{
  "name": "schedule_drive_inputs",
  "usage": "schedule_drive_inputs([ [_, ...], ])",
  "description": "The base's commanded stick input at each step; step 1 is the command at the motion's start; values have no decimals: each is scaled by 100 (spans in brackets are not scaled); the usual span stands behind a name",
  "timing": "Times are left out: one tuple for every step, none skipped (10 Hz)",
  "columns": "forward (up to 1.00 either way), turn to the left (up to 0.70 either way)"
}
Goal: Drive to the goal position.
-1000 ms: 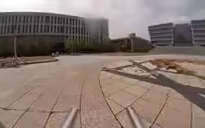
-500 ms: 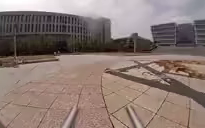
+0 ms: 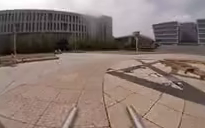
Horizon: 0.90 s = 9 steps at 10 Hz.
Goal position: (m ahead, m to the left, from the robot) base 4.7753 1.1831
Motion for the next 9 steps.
schedule_drive_inputs([
  [70, 0],
  [70, 0],
  [70, 0],
  [70, 0],
  [70, 0],
  [70, 0],
  [70, 0],
  [70, 0],
  [70, 0],
])
